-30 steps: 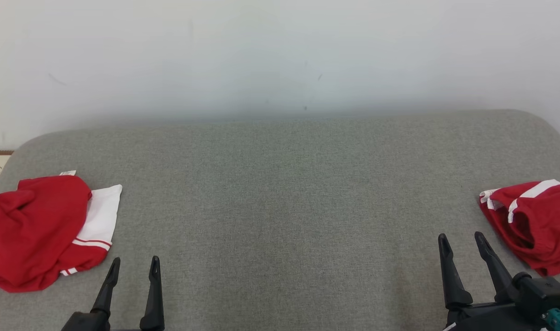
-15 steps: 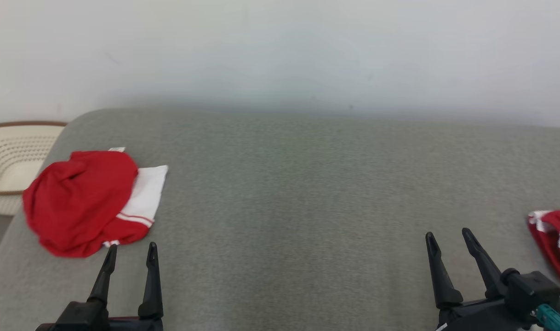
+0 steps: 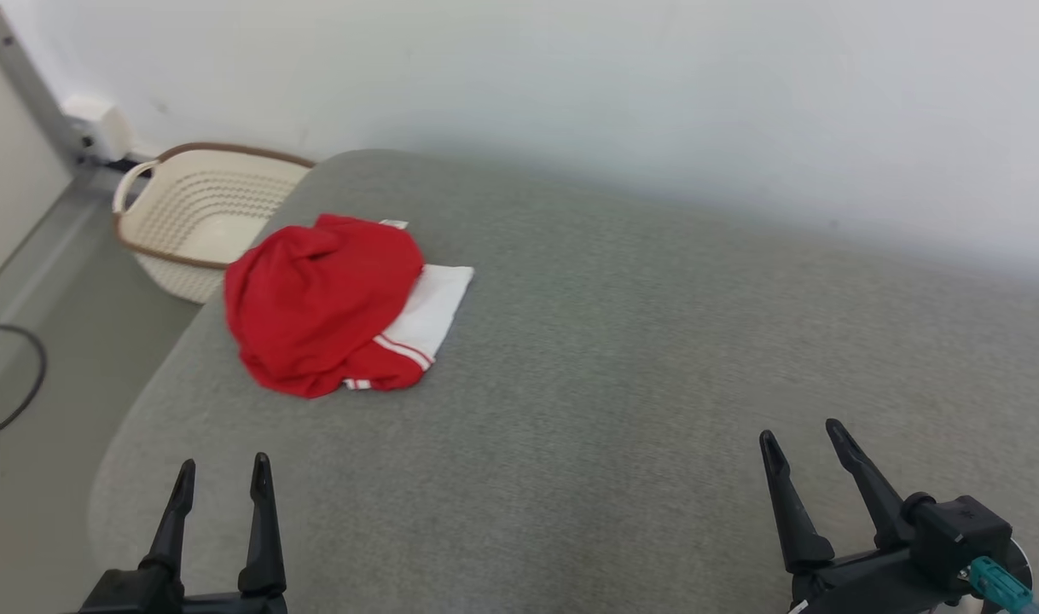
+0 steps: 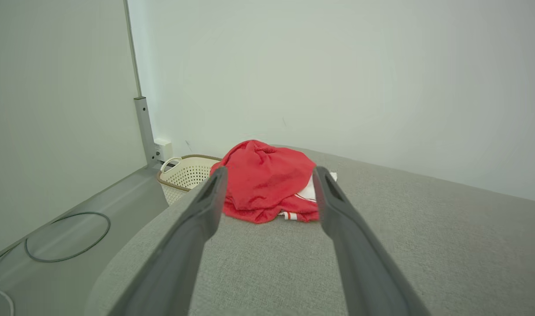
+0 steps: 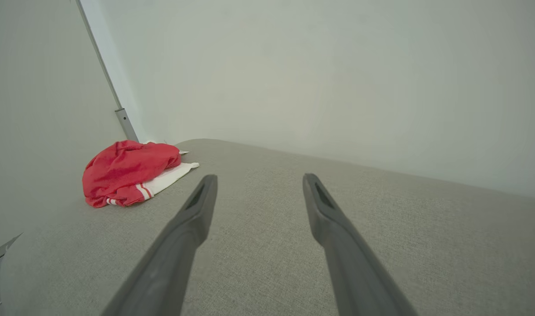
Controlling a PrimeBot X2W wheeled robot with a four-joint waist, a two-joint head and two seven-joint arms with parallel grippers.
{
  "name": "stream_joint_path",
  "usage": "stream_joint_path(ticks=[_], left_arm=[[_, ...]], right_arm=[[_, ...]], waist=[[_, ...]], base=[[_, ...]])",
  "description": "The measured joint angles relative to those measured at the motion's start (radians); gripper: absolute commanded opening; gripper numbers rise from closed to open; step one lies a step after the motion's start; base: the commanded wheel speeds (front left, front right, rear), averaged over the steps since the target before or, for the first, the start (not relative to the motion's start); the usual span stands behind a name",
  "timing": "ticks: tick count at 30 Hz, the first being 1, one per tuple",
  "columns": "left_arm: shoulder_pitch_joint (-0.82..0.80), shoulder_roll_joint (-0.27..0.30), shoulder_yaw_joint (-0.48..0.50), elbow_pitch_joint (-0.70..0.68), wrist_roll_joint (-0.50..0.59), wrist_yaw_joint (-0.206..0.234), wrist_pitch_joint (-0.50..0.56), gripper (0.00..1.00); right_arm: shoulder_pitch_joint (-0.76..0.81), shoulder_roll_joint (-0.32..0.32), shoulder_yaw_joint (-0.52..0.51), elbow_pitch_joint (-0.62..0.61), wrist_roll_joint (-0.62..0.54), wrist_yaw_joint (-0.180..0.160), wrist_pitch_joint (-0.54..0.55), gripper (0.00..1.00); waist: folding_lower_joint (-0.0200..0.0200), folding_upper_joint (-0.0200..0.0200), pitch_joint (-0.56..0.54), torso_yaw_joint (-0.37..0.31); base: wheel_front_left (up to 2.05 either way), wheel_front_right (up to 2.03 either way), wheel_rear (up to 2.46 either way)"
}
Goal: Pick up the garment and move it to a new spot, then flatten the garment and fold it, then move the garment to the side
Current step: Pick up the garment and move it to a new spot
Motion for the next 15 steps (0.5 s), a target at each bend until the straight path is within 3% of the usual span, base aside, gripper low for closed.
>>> stream_joint_path(ticks=[7, 15], left_arm=[[0.002, -0.005, 0.007, 0.000, 0.000, -0.003, 0.000, 1.00], [-0.001, -0.015, 0.011, -0.002, 0.000, -0.010, -0.001, 1.00]], right_arm=[[-0.002, 0.000, 0.008, 0.002, 0.008, 0.000, 0.000, 1.00], [-0.010, -0.004, 0.010, 0.004, 0.013, 0.000, 0.001, 1.00]], waist=[[0.0000, 0.0000, 0.006, 0.051], [0.0000, 0.0000, 0.017, 0.048]], base=[[0.00, 0.00, 0.00], [0.00, 0.00, 0.00]])
